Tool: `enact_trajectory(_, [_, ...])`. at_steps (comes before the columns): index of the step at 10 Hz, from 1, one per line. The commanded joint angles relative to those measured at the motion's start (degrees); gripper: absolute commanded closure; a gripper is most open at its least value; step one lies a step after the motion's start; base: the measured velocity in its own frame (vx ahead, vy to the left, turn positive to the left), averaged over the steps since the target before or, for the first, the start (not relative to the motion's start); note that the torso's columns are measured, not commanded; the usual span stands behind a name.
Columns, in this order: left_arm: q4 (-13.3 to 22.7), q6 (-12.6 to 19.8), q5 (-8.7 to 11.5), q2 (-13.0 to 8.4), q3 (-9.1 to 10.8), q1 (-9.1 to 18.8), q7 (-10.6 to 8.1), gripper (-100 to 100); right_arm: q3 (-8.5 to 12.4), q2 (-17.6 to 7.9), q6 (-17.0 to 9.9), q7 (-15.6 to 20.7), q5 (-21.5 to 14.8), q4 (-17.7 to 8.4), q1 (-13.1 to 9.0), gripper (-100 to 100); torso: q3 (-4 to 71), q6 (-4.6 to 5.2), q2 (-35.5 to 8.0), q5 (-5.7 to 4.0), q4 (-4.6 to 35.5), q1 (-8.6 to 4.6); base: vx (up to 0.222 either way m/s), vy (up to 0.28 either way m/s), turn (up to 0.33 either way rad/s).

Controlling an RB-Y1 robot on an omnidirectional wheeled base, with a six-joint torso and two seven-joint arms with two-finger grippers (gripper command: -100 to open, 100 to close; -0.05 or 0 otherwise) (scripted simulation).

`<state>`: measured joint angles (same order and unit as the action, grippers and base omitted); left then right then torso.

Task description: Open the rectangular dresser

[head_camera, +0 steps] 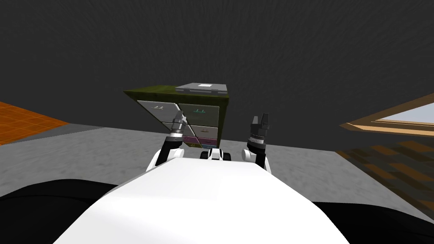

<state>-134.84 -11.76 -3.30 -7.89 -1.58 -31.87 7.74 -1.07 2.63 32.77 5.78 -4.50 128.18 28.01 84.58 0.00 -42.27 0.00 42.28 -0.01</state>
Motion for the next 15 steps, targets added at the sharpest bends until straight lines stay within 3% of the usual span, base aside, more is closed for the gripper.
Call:
enact_trajectory(1, [-1.8,3.3,0.2,0.4,-0.07,-0.4,-0.13,-100,0.0,0.0,0.0,0.0,0.0,0.0,0.0,0,0.0,0.00,0.0,0.00,0.0,-0.01,-0.011,-0.071,-0.030])
enact_trajectory(15, [-6.4,17.9,1.2,1.2,-0.54,-2.5,-0.53,-100,0.0,0.0,0.0,0.0,0.0,0.0,0.0,0,0.0,0.00,0.0,-0.01,0.0,-0.02,-0.004,-0.064,-0.018])
